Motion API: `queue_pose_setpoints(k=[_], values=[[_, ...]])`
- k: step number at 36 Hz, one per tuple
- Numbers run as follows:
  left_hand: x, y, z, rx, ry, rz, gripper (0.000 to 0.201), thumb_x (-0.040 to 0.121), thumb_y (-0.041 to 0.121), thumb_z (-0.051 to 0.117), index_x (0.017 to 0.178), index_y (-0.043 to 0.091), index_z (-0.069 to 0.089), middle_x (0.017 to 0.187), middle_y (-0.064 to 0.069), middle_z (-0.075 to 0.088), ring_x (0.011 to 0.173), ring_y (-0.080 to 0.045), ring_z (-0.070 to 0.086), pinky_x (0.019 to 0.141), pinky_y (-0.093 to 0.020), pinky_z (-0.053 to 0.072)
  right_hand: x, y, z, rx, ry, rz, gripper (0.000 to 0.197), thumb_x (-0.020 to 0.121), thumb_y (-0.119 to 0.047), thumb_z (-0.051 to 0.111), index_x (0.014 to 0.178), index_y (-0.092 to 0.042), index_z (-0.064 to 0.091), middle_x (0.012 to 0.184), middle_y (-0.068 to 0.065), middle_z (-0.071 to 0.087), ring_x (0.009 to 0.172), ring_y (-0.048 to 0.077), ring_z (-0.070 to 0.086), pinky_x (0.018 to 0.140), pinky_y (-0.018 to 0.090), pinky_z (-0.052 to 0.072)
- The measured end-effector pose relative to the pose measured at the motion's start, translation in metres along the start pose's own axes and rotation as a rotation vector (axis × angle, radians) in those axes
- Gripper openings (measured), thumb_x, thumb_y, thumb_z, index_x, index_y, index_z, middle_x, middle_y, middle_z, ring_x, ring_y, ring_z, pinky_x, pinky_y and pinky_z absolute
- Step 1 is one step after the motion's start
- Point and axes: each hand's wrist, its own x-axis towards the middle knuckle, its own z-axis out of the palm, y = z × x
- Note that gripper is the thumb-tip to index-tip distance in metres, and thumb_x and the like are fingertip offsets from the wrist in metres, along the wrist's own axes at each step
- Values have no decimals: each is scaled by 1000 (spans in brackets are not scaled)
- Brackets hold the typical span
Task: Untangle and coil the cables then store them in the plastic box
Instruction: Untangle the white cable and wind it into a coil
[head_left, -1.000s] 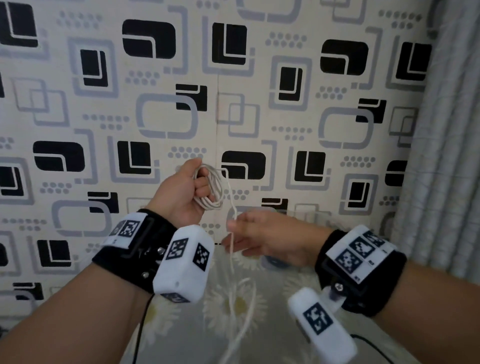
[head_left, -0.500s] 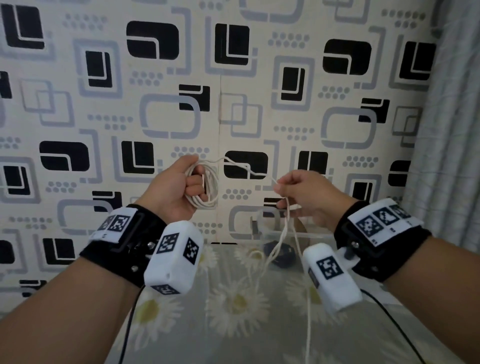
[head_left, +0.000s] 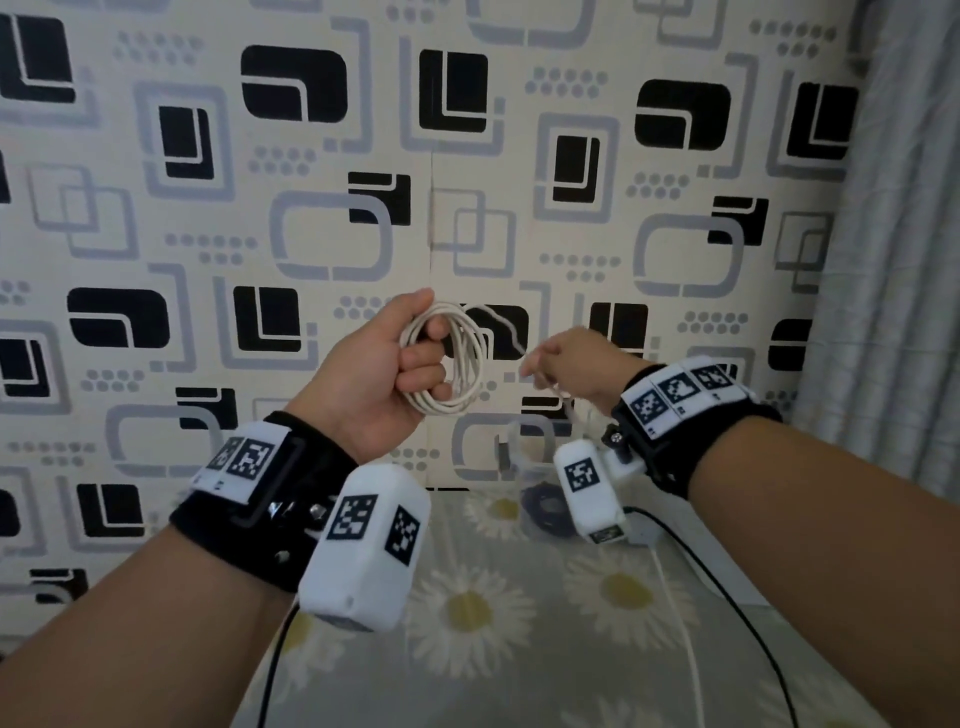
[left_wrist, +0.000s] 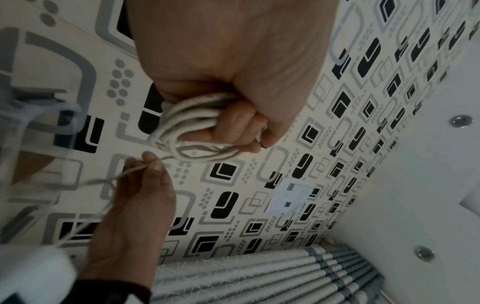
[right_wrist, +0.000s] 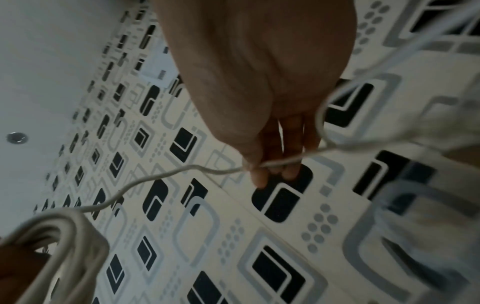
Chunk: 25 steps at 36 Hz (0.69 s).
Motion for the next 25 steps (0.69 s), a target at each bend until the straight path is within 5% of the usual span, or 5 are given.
queue_pose_setpoints(k=[5,9,14,21,25], values=[[2,3,-9,-62,50,-1,39,98,41,43,67,18,46,42,10,24,34,-7,23,50,-20,36,-6,12,40,476,-143,43,27,101,-11,43,86,-5,64,82,9,65,79,18,68,67,24,51],[5,2,-15,-121,91,-14,39,97,42,44,67,19,47,42,10,26,34,-7,24,50,-19,37,-14,15,58,542,-222,29,30,102,-11,40,86,-3,65,68,7,55,58,17,55,55,24,48],[7,1,-23,-200,153,0,38,97,42,45,66,20,47,42,10,25,35,-7,24,53,-17,34,-18,17,58,598,-131,-53,9,97,-14,55,88,-12,52,67,2,49,56,13,45,52,23,42],[9,2,-26,-244,146,7,40,97,42,45,64,19,47,42,9,24,34,-8,24,50,-17,36,-15,27,47,694,7,-104,18,86,-10,69,76,-11,54,66,2,54,59,14,53,62,34,50],[10,-2,-26,-307,105,-9,44,97,44,44,61,19,49,40,9,24,33,-8,24,48,-17,38,-21,31,54,641,77,-90,17,82,-15,74,82,-3,62,62,0,61,57,13,58,53,24,44]])
